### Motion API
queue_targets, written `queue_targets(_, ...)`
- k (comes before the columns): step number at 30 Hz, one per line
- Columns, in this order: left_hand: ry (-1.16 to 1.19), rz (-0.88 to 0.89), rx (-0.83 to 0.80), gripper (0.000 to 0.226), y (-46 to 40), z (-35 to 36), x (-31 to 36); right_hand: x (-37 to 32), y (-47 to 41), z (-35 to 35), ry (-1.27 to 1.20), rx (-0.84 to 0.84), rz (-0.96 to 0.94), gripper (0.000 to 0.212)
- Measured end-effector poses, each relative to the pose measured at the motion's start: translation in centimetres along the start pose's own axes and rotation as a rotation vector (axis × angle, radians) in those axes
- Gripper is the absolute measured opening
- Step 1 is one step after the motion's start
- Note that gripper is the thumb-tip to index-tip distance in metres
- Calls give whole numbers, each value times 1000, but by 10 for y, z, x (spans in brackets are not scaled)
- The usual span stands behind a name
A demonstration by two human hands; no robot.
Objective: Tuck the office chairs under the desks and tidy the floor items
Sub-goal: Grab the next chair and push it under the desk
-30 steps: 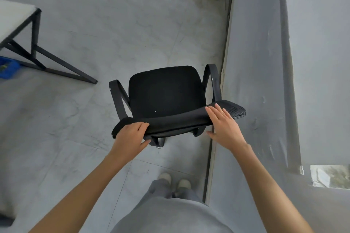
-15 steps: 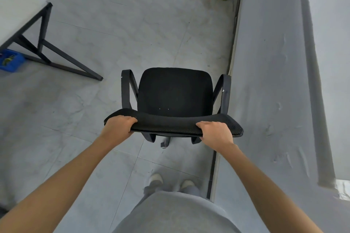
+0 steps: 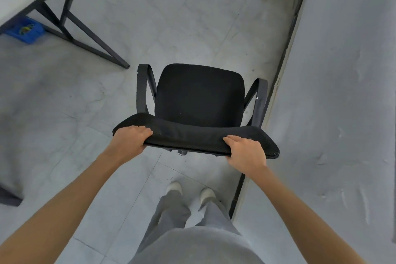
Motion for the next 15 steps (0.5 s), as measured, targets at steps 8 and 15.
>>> queue_targets(8, -7, -222, 36, 29, 59, 7, 38, -1, -1, -2, 57, -7, -179, 48)
queue_targets(15, 54, -443, 31, 35, 97, 26, 112, 21, -10, -7, 114, 29, -375, 48)
Point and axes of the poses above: each hand's wrist, its own y-axis away from the middle knuckle, its own z-axis out of the palm, x = y × z, the point moved 4 cm from there along -y, towards the middle knuckle, and after that the axes turned 6 degrees about z, right-handed, at the moved point
